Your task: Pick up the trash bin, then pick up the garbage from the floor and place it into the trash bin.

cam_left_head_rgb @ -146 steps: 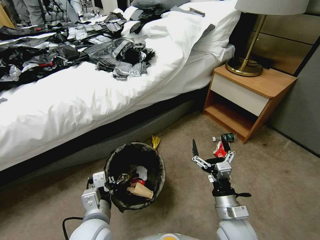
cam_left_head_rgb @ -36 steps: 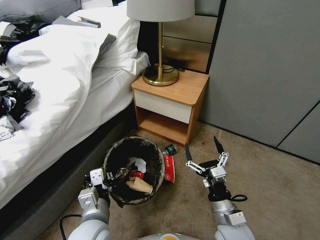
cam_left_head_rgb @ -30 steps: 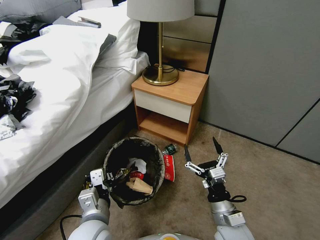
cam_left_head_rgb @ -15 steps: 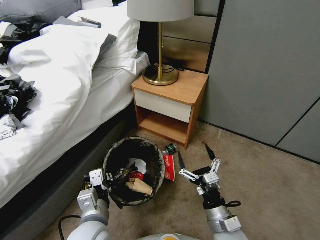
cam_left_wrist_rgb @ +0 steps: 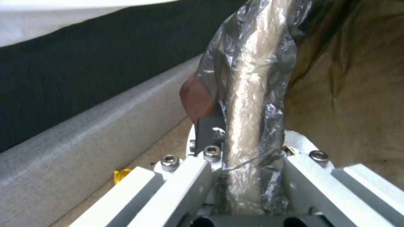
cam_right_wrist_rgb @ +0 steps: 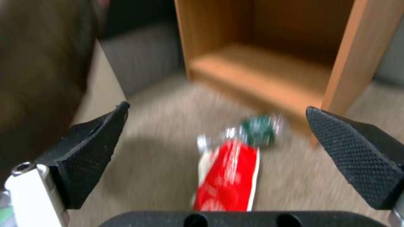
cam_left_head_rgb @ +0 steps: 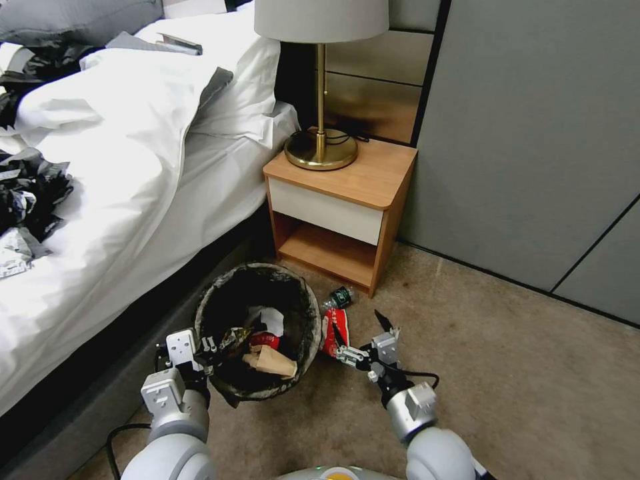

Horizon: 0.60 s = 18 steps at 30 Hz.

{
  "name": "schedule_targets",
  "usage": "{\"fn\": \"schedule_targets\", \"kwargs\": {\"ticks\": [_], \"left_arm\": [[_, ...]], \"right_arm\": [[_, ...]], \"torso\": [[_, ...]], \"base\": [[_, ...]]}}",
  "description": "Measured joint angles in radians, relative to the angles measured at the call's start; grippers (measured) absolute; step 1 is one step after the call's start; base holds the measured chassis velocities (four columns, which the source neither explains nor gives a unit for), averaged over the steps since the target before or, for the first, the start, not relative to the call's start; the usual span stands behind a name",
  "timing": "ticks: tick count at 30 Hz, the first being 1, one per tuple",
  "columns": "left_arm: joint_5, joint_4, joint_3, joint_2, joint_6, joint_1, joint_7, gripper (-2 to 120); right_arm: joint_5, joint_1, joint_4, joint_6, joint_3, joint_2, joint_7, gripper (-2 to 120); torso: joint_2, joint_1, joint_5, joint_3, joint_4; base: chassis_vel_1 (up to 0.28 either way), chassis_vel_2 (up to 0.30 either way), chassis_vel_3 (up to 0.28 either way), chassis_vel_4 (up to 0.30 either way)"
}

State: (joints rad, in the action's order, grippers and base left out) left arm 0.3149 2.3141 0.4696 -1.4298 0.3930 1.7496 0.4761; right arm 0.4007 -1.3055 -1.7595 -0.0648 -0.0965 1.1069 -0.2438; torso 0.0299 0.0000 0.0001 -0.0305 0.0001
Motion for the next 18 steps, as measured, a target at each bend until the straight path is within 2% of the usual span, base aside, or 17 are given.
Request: {"fn": "schedule_targets", "kwargs": {"ticks": [2,7,10,18], "left_arm": [[-0.003,0.0,0.0,-0.007,0.0,0.004,0.0,0],[-0.007,0.0,0.001,-0.011,0.0,0.007,0.001,0],[-0.01,0.0,0.0,-0.014,0.0,0.006,0.002,0],[-0.014,0.0,0.001,-0.014,0.001,0.017,0.002,0]], "right_arm": [[0.052,0.049,0.054,0.044,-0.036,0.002,-0.001,100],[0.081,0.116,0.135,0.088,-0.074,0.024,-0.001,100],[0.095,0.201,0.256,0.11,-0.105,0.092,0.0,100],[0.124,0.292,0.405,0.127,-0.136,0.182,0.035,100]], "torso": [[0.0,0.0,-0.0001,0.0,0.0],[0.0,0.0,-0.0002,0.0,-0.0002],[0.0,0.0,0.0,0.0,0.0001],[0.0,0.0,-0.0003,0.0,0.0]], "base": [[0.0,0.0,0.0,0.0],[0.0,0.0,0.0,0.0],[0.0,0.0,0.0,0.0],[0.0,0.0,0.0,0.0]]}}
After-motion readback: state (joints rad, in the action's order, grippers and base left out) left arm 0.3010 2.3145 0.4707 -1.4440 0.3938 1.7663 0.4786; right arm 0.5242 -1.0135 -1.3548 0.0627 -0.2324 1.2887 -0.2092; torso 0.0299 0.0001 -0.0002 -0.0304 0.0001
